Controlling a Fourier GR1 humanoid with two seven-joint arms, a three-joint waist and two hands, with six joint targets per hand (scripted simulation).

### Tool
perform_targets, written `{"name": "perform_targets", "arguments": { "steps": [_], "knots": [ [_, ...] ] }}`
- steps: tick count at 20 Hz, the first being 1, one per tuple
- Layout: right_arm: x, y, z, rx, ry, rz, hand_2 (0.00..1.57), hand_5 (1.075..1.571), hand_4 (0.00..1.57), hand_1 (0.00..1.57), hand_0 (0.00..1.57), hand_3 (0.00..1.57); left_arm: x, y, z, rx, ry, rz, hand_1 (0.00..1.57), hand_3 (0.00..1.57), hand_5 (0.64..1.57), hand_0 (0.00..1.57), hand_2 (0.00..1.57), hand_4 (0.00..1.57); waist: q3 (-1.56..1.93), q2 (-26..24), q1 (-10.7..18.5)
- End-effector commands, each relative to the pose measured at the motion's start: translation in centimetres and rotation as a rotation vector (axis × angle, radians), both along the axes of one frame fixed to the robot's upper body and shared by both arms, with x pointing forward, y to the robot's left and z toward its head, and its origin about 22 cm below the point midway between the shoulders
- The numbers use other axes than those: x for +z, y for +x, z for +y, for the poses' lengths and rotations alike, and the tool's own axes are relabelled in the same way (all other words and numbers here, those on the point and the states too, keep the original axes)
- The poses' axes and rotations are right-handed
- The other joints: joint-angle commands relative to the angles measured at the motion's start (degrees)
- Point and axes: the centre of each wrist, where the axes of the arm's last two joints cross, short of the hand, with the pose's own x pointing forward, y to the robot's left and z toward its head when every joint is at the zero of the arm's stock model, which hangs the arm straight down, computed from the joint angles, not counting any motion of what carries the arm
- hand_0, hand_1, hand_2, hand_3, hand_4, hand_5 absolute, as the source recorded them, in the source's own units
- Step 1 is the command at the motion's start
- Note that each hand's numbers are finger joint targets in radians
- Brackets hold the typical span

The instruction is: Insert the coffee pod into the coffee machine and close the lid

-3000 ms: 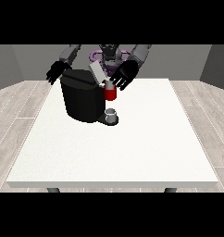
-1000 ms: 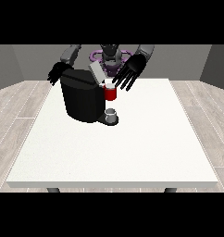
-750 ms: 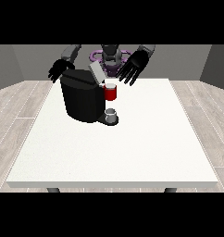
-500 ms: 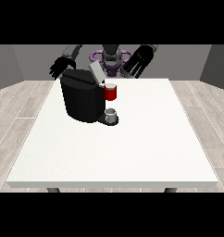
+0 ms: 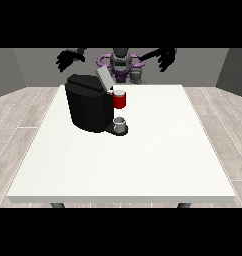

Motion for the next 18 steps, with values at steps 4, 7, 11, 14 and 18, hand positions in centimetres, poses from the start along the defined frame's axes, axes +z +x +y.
{"name": "perform_targets", "arguments": {
  "steps": [4, 7, 11, 14, 18],
  "knots": [
    [3.1, 0.1, 0.1, 0.145, -0.036, -0.006, 0.0, 1.571, 0.0, 0.0, 0.0, 0.0, -6.6, -3.9, 1.9, 0.086, -0.222, 0.131, 0.0, 0.0, 1.571, 0.0, 0.0, 0.23, -0.01, -7.0, 2.0],
    [4.6, 1.6, 0.1, 0.142, -0.027, -0.059, 0.0, 1.571, 0.0, 0.0, 0.0, 0.0, -9.3, -5.8, 1.2, 0.07, -0.282, 0.151, 0.0, 0.0, 1.571, 0.0, 0.0, 0.0, 0.02, -5.9, 6.6],
    [5.4, 2.1, 0.2, 0.176, -0.065, -0.062, 0.0, 1.571, 0.0, 0.0, 0.0, 0.0, -8.6, -6.2, 2.1, 0.025, -0.322, 0.143, 0.0, 0.0, 1.571, 0.0, 0.0, 0.0, 0.04, -5.0, 8.6],
    [5.9, 2.5, -0.3, 0.215, -0.081, -0.053, 0.0, 1.571, 0.0, 0.0, 0.0, 0.0, -8.0, -6.0, -0.8, 0.034, -0.362, 0.15, 0.0, 0.0, 1.571, 0.0, 0.0, 0.06, 0.06, -4.4, 9.2],
    [7.3, 3.7, 1.5, 0.258, -0.122, -0.06, 0.0, 1.571, 0.22, 0.0, 0.0, 0.0, -9.2, -7.8, 0.6, 0.032, -0.393, 0.111, 0.0, 0.0, 1.571, 0.0, 0.0, 0.0, 0.04, -2.8, 10.6]
  ]
}}
